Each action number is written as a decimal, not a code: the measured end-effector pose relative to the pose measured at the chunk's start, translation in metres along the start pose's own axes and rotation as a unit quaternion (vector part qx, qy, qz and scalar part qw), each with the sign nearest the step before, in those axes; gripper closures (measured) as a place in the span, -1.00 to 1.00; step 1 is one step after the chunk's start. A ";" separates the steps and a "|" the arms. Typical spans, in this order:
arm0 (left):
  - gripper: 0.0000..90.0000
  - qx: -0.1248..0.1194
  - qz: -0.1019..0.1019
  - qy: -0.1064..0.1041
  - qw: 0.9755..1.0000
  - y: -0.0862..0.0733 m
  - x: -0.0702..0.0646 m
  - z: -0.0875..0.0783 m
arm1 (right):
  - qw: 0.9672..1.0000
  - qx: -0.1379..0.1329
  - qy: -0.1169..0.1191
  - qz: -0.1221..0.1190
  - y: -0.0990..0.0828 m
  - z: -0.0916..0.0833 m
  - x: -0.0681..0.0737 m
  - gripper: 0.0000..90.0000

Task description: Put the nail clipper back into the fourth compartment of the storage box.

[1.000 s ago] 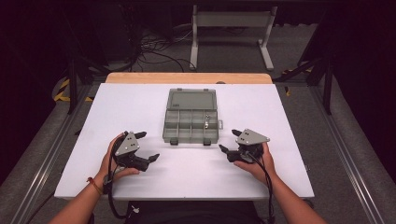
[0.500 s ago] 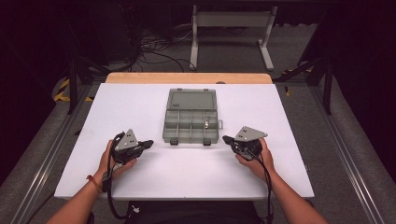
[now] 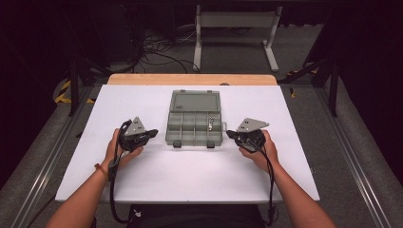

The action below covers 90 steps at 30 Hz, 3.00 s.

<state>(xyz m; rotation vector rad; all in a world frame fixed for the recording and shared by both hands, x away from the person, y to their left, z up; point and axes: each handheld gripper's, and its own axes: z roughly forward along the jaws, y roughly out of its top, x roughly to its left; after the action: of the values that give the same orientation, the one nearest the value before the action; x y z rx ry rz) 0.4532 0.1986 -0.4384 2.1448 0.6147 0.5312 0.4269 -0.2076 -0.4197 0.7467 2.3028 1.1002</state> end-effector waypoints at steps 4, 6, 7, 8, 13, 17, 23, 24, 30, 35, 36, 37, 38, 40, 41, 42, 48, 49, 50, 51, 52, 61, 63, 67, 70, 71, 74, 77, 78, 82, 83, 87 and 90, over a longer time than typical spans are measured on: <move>1.00 -0.003 -0.007 0.002 1.000 0.011 0.011 0.008 | 1.000 -0.003 -0.010 0.004 0.009 0.007 -0.013 1.00; 1.00 -0.004 -0.009 0.008 1.000 0.016 0.016 0.013 | 1.000 -0.005 -0.014 0.005 0.013 0.011 -0.017 1.00; 1.00 -0.004 -0.012 0.008 1.000 0.019 0.019 0.016 | 1.000 -0.007 -0.016 0.007 0.016 0.014 -0.020 1.00; 1.00 -0.004 -0.013 0.010 1.000 0.021 0.021 0.019 | 1.000 -0.010 -0.018 0.008 0.018 0.016 -0.023 1.00; 1.00 0.003 -0.014 0.010 1.000 0.031 0.031 0.032 | 0.999 0.004 -0.031 0.013 0.023 0.028 -0.036 1.00; 1.00 0.007 -0.017 0.014 1.000 0.038 0.038 0.041 | 0.999 0.012 -0.035 0.026 0.029 0.037 -0.048 1.00; 1.00 0.014 -0.027 0.023 0.999 0.043 0.048 0.055 | 0.998 0.025 -0.039 0.034 0.038 0.051 -0.061 1.00; 1.00 0.016 -0.027 0.027 0.999 0.044 0.049 0.057 | 0.998 0.030 -0.043 0.029 0.039 0.055 -0.061 1.00; 1.00 0.025 -0.037 0.032 0.999 0.046 0.058 0.070 | 0.997 0.043 -0.043 0.039 0.043 0.069 -0.069 1.00; 1.00 0.032 -0.036 0.032 0.998 0.048 0.061 0.079 | 0.996 0.056 -0.047 0.043 0.044 0.080 -0.074 1.00; 1.00 0.033 -0.036 0.034 0.998 0.048 0.062 0.081 | 0.996 0.057 -0.048 0.044 0.044 0.081 -0.075 1.00; 1.00 0.033 -0.039 0.033 0.998 0.047 0.063 0.082 | 0.996 0.060 -0.048 0.045 0.044 0.084 -0.076 1.00; 1.00 0.038 -0.038 0.037 0.998 0.047 0.064 0.084 | 0.996 0.062 -0.050 0.045 0.045 0.086 -0.078 1.00; 1.00 0.040 -0.042 0.038 0.998 0.046 0.066 0.086 | 0.995 0.071 -0.052 0.044 0.045 0.090 -0.080 1.00; 1.00 0.042 -0.042 0.040 0.997 0.045 0.067 0.087 | 0.995 0.075 -0.053 0.042 0.044 0.092 -0.082 1.00; 1.00 0.045 -0.040 0.043 0.997 0.045 0.068 0.088 | 0.995 0.079 -0.054 0.043 0.044 0.094 -0.083 1.00; 1.00 0.057 -0.044 0.042 0.997 0.042 0.072 0.095 | 0.993 0.096 -0.053 0.043 0.041 0.103 -0.087 1.00; 1.00 0.062 -0.043 0.042 0.996 0.041 0.072 0.097 | 0.993 0.098 -0.053 0.042 0.040 0.105 -0.087 1.00; 1.00 0.066 -0.043 0.040 0.996 0.039 0.072 0.099 | 0.993 0.100 -0.051 0.040 0.040 0.106 -0.087 1.00; 1.00 0.066 -0.043 0.040 0.996 0.039 0.072 0.099 | 0.993 0.104 -0.051 0.037 0.040 0.108 -0.087 1.00; 1.00 0.068 -0.044 0.038 0.996 0.038 0.073 0.101 | 0.992 0.105 -0.051 0.037 0.039 0.110 -0.087 1.00; 1.00 0.078 -0.040 0.030 0.996 0.035 0.071 0.110 | 0.990 0.129 -0.041 0.032 0.033 0.119 -0.087 1.00; 1.00 0.075 -0.044 0.028 0.996 0.034 0.071 0.110 | 0.990 0.129 -0.040 0.034 0.032 0.120 -0.088 1.00; 1.00 0.071 -0.044 0.028 0.996 0.033 0.072 0.111 | 0.991 0.126 -0.035 0.029 0.032 0.121 -0.088 1.00; 1.00 0.072 -0.041 0.030 0.996 0.034 0.072 0.111 | 0.991 0.125 -0.029 0.030 0.031 0.121 -0.090 1.00; 1.00 0.072 -0.042 0.029 0.996 0.034 0.072 0.112 | 0.991 0.125 -0.028 0.028 0.032 0.121 -0.091 1.00; 1.00 0.072 -0.040 0.031 0.996 0.034 0.074 0.112 | 0.992 0.123 -0.025 0.022 0.032 0.122 -0.092 1.00; 1.00 0.072 -0.040 0.032 0.996 0.034 0.075 0.113 | 0.992 0.120 -0.024 0.020 0.031 0.123 -0.093 1.00; 1.00 0.074 -0.042 0.029 0.996 0.035 0.076 0.113 | 0.992 0.118 -0.024 0.021 0.031 0.123 -0.094 1.00; 1.00 0.076 -0.046 0.031 0.996 0.036 0.080 0.115 | 0.992 0.122 -0.024 0.018 0.033 0.126 -0.095 1.00; 1.00 0.077 -0.047 0.031 0.995 0.036 0.081 0.116 | 0.992 0.122 -0.025 0.014 0.034 0.126 -0.095 1.00; 1.00 0.077 -0.043 0.034 0.996 0.037 0.082 0.117 | 0.992 0.118 -0.026 0.020 0.033 0.128 -0.097 1.00; 1.00 0.085 -0.045 0.022 0.995 0.038 0.081 0.115 | 0.993 0.117 -0.022 0.021 0.033 0.128 -0.098 1.00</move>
<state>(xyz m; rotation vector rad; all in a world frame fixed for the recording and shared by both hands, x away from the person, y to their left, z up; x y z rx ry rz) 0.5909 0.1570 -0.4608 2.2567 0.8024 0.4935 0.5877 -0.1844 -0.4471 0.9022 2.4139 0.8310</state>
